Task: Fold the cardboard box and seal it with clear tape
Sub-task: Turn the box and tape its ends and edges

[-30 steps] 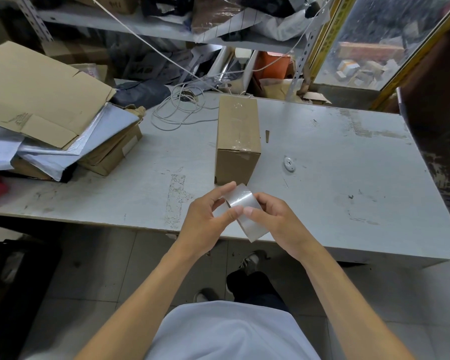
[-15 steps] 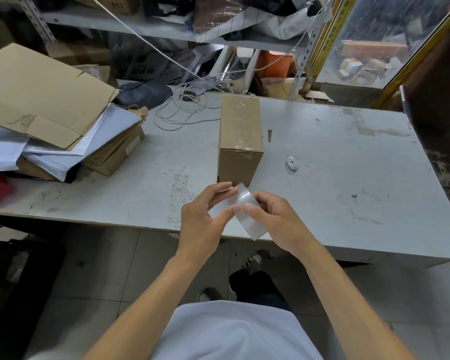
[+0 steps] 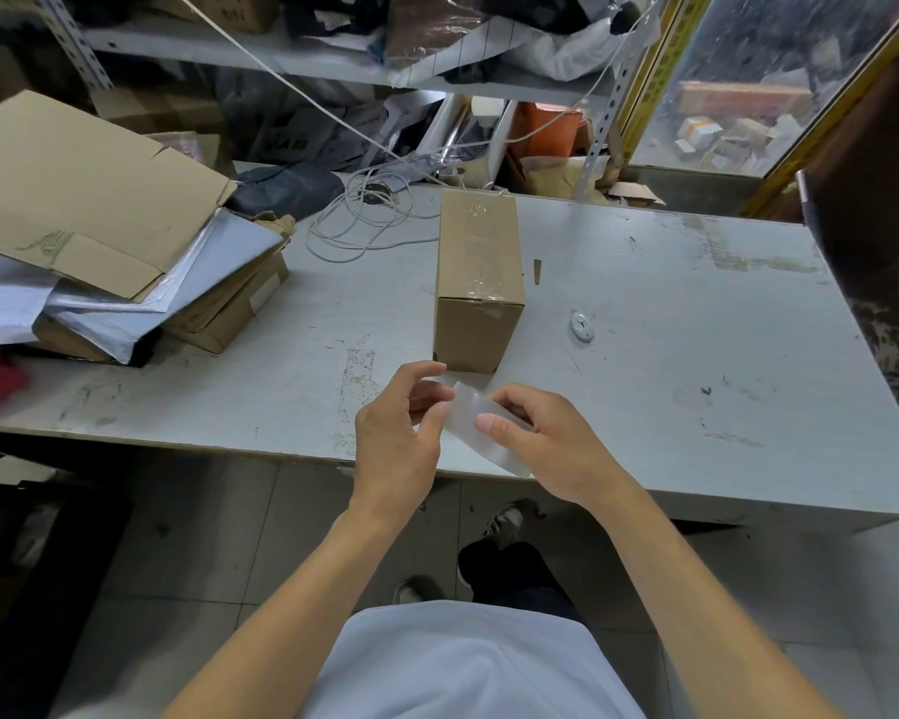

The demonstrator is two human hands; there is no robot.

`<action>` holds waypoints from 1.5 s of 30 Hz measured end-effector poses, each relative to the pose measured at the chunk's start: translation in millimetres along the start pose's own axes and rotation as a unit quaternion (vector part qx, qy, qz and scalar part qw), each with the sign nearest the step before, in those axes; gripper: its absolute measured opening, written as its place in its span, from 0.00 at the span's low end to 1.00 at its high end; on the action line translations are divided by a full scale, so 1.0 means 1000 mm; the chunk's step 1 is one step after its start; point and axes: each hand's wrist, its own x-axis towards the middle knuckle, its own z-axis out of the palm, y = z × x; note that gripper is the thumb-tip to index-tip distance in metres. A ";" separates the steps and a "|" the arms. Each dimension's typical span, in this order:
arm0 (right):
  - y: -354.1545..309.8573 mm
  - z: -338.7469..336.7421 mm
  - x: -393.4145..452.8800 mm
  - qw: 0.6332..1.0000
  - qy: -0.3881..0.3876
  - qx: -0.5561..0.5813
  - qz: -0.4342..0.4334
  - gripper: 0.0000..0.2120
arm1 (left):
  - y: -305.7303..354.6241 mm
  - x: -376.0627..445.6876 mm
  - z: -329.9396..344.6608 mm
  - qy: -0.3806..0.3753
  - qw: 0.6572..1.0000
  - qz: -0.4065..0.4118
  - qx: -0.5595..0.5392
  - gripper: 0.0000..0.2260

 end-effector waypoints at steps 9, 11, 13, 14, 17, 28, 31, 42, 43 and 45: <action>-0.001 -0.002 0.001 1.000 0.023 -0.017 -0.004 0.07 | -0.002 -0.006 -0.001 0.013 1.000 -0.018 0.017 0.11; -0.001 -0.001 0.000 1.000 0.020 -0.020 -0.003 0.07 | -0.003 -0.007 -0.002 0.022 0.999 -0.028 0.015 0.10; 0.000 -0.001 0.000 1.000 0.021 -0.021 -0.004 0.08 | -0.003 -0.007 -0.001 0.026 0.999 -0.035 0.018 0.09; 0.000 -0.001 0.000 1.000 0.023 -0.018 -0.006 0.08 | -0.002 -0.008 0.000 0.026 0.999 -0.036 0.021 0.08; 0.000 -0.001 0.000 0.999 0.028 -0.018 -0.005 0.08 | -0.001 -0.010 0.002 0.025 0.999 -0.036 0.033 0.08; -0.006 -0.001 -0.003 0.999 0.029 -0.037 -0.002 0.08 | 0.003 -0.010 0.005 0.040 0.997 -0.057 0.042 0.06; -0.006 -0.001 -0.003 0.999 0.027 -0.031 0.000 0.08 | 0.003 -0.011 0.011 0.029 0.996 -0.051 0.068 0.07; -0.005 -0.004 -0.001 0.998 0.046 -0.037 0.004 0.08 | -0.003 -0.011 0.011 0.036 0.995 -0.052 0.075 0.04; -0.004 -0.005 -0.001 0.998 0.047 -0.040 0.004 0.08 | -0.003 -0.011 0.011 0.035 0.995 -0.055 0.074 0.04; -0.004 -0.006 -0.002 0.998 0.049 -0.042 0.004 0.08 | -0.002 -0.011 0.011 0.037 0.995 -0.058 0.070 0.03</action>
